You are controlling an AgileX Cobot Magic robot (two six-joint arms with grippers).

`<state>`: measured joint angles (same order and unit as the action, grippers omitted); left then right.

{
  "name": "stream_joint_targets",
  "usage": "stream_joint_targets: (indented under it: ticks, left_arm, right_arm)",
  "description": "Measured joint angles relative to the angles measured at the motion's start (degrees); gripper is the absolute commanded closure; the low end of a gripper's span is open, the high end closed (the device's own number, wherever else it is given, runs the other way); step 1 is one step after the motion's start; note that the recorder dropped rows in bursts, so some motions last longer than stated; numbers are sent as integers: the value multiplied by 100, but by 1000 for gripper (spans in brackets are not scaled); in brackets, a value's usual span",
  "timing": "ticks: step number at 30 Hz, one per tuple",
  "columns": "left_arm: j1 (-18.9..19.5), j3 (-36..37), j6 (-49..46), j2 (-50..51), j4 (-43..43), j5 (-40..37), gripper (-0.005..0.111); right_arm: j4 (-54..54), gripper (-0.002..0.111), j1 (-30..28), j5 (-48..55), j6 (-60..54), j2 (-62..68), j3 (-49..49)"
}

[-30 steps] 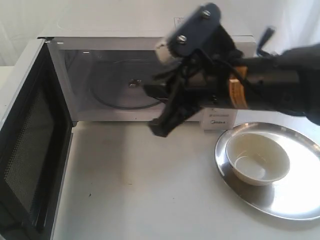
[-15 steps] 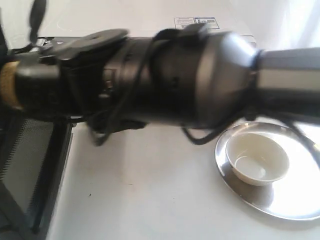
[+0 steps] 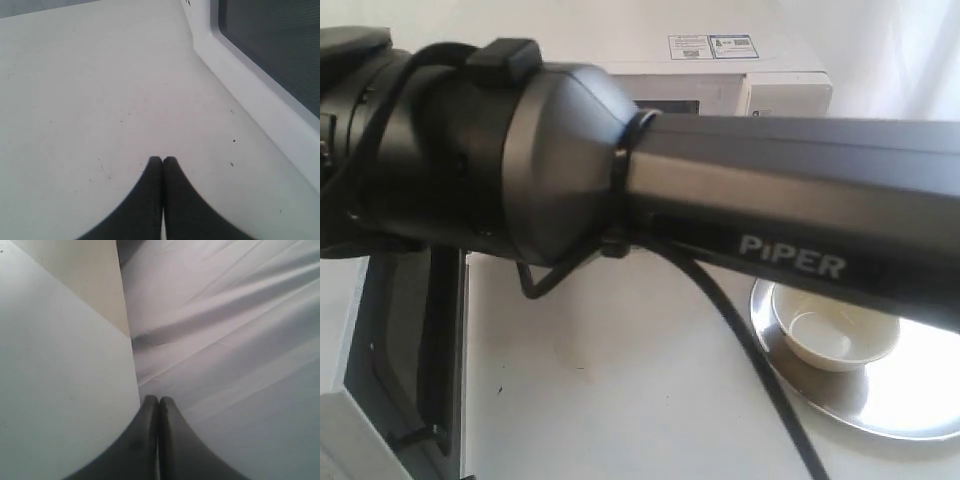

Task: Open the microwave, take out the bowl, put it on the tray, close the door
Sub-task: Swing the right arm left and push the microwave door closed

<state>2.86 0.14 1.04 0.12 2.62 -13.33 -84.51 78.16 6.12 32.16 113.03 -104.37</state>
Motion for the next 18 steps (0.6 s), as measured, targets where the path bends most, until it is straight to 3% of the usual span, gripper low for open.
stream_joint_targets:
  ticks: [4, 13, 18]
  left_arm:
    - [0, 0, 0, 0, 0, 0, 107]
    - [0, 0, 0, 0, 0, 0, 107]
    - [0, 0, 0, 0, 0, 0, 107]
  right_arm:
    - [-47, 108, 9, 996, -162, 257, -3]
    - [-730, 108, -111, 4763, -1146, 767, -3]
    - [-871, 108, -531, 5533, -1185, 755, -4]
